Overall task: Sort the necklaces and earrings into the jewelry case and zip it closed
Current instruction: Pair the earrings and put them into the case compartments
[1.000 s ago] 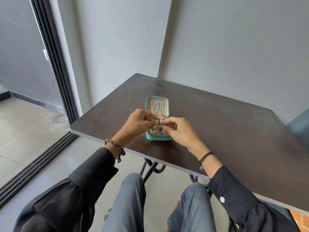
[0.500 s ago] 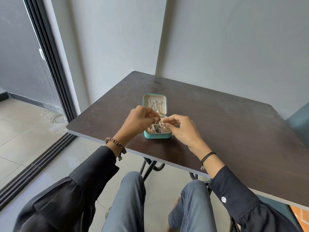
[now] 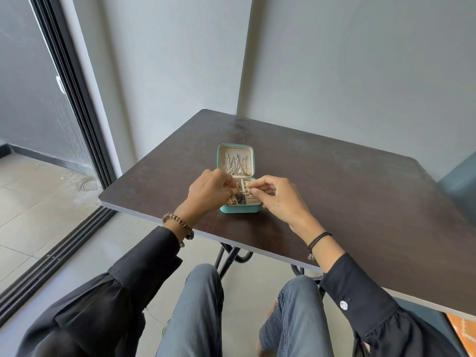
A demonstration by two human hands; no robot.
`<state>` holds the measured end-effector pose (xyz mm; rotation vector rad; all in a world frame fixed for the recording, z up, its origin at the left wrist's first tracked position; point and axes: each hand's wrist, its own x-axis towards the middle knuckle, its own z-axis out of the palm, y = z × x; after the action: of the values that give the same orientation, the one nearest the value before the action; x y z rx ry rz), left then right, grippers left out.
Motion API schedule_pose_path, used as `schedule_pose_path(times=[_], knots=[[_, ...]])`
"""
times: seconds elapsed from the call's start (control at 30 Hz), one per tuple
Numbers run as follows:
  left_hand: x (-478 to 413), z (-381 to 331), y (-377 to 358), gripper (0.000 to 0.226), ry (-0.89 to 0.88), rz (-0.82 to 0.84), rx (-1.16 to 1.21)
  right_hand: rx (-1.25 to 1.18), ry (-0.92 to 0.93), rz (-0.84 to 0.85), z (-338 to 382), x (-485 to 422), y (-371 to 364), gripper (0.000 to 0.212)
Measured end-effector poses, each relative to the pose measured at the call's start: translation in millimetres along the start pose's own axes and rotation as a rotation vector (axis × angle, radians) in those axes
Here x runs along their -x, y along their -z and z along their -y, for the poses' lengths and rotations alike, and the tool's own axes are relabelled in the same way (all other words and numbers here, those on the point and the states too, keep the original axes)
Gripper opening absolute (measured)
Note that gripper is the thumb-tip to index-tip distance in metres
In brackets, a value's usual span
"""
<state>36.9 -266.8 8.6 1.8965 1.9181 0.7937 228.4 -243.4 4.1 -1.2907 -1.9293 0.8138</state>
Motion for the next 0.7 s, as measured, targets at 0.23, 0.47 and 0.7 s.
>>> schedule_pose_path(times=[0.23, 0.47, 0.7], knots=[[0, 0, 0, 0.019, -0.020, -0.047, 0.042, 0.126, 0.056, 0.018, 4, 2, -2, 0.016], [4, 7, 7, 0.024, -0.028, -0.085, 0.045, 0.350, 0.133, 0.080, 7, 4, -10, 0.026], [10, 17, 8, 0.021, 0.010, -0.130, 0.087, 0.302, 0.128, -0.005, 8, 4, -11, 0.017]])
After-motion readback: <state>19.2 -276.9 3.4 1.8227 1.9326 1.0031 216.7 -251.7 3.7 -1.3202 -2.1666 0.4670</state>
